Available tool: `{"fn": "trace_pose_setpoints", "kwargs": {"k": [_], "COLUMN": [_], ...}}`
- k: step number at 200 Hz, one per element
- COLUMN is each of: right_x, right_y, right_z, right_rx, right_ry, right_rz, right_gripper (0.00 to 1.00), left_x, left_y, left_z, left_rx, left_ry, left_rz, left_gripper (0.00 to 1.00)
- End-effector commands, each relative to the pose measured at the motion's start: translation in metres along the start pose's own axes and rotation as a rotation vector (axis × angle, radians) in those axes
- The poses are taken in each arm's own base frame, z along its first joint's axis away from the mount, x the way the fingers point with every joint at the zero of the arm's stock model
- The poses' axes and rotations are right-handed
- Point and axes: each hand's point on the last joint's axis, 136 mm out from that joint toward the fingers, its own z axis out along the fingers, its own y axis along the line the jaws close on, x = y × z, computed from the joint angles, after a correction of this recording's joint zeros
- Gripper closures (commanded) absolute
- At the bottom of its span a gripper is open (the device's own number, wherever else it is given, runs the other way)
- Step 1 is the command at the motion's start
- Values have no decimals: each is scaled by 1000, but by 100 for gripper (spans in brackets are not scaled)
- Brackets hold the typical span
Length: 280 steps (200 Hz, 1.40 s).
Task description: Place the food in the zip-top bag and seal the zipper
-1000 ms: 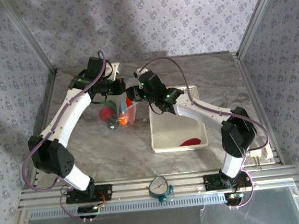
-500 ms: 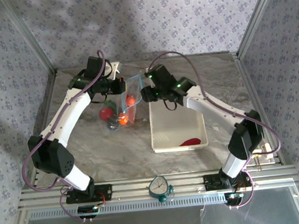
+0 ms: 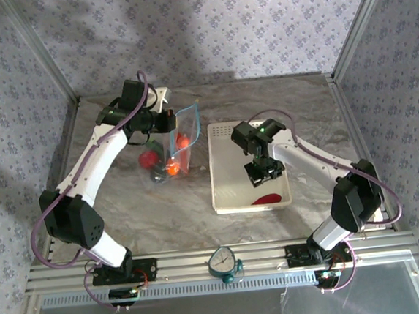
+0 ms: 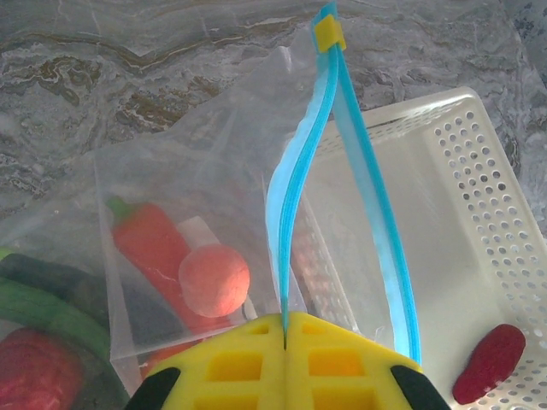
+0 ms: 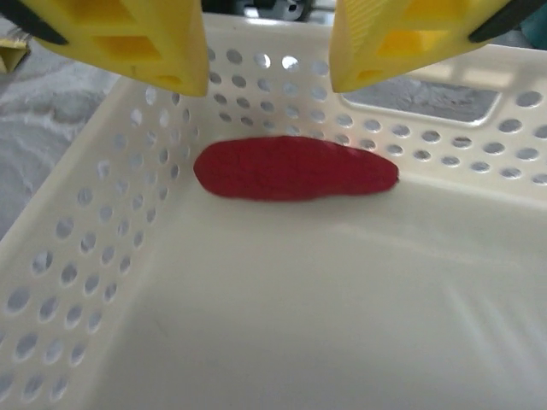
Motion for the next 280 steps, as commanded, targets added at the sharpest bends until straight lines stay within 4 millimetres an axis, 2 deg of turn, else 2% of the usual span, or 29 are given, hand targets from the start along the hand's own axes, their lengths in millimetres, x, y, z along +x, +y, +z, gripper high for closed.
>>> {"fn": "trace_pose_setpoints", "kwargs": {"k": [1,22,42,49,65,92,106,172,176,195,227,248,280], "right_x": [13,-6,-26,-27,-20,11,22,40,47,52,53,52,35], "right_y": [-15,-31,-39,-29,12,61,76,87,84,84,82,88,90], "right_z": [2,-6,-26,-31,-40,-43,-42,-10,1,11,24,34,44], "right_rx": [54,71,64,18,-138,-173,-202,-145,-131,-119,-84,-92,-58], "right_ry": [51,-76,-233,-259,-282,-285,-271,-130,-89,-46,13,41,41], "right_rz": [66,154,175,131,-51,-369,-437,-538,-543,-551,-545,-561,-535], "right_gripper": [58,54,55,55,53,48,45,41,41,40,40,40,42], "left_x": [-7,-6,-5,-4,-4,-4,-5,-5,-5,-5,-6,-7,-6], "left_y": [-8,-6,-6,-5,-3,0,-1,-4,-4,-4,-5,-5,-5], "left_z": [-16,-16,-16,-16,-16,-14,-14,-22,-22,-24,-26,-28,-28], "left_rx": [15,12,11,9,3,0,7,8,8,7,7,4,4], "left_ry": [-51,-53,-49,-46,-48,-47,-45,-56,-57,-60,-64,-67,-65], "left_rz": [37,36,36,37,37,28,25,29,29,28,31,34,35], "left_gripper": [99,99,99,99,99,99,99,99,99,99,99,99,99]}}
